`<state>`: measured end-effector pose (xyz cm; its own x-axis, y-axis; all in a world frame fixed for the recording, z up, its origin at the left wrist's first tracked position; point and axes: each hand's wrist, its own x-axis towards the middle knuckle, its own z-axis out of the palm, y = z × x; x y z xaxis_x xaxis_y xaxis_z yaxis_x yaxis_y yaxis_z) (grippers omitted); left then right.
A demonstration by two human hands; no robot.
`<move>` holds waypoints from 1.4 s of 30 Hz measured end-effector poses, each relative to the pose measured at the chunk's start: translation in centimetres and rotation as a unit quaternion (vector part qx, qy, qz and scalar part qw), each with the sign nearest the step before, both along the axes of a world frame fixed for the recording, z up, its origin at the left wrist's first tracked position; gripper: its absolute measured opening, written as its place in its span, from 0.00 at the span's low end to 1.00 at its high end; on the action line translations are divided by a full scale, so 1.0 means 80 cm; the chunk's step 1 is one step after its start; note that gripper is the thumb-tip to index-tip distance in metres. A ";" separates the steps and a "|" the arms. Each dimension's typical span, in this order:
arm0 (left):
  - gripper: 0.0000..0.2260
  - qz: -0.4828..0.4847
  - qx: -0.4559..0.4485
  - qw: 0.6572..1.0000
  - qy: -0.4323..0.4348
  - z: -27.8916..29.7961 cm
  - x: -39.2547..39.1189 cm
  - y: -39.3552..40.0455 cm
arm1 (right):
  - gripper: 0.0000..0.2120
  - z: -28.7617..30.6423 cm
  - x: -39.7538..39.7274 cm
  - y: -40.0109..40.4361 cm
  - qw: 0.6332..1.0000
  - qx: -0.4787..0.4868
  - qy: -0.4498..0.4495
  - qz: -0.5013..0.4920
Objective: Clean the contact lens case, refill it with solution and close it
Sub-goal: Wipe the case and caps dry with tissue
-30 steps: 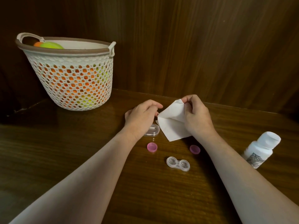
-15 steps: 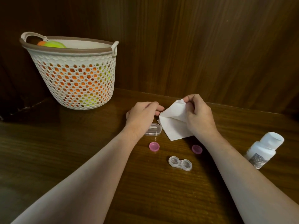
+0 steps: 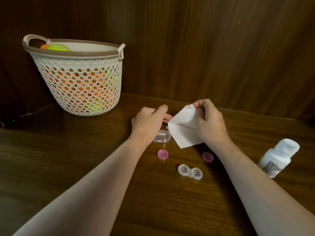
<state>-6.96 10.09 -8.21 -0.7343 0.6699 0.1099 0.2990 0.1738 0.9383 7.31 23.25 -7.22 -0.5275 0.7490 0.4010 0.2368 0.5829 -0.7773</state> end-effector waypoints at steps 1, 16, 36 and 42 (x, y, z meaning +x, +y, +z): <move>0.26 0.000 -0.006 1.000 -0.004 0.000 0.000 0.000 | 0.11 0.001 0.000 0.000 1.000 -0.001 0.001 0.001; 0.18 -0.026 0.036 0.999 -0.021 0.001 -0.005 0.000 | 0.08 0.014 0.005 -0.002 0.998 -0.017 -0.040 0.045; 0.10 0.039 -0.007 0.993 0.110 -0.010 -0.013 0.006 | 0.14 0.004 -0.001 -0.003 0.940 0.089 -0.312 0.108; 0.14 0.021 -0.021 0.992 0.123 -0.010 -0.011 0.005 | 0.14 0.002 -0.001 -0.002 0.942 0.085 -0.306 0.108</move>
<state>-7.84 10.49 -9.00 -0.7162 0.6469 0.2618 0.5100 0.2291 0.8291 7.23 23.11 -7.03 -0.8312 0.5506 0.0770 0.4726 0.7728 -0.4236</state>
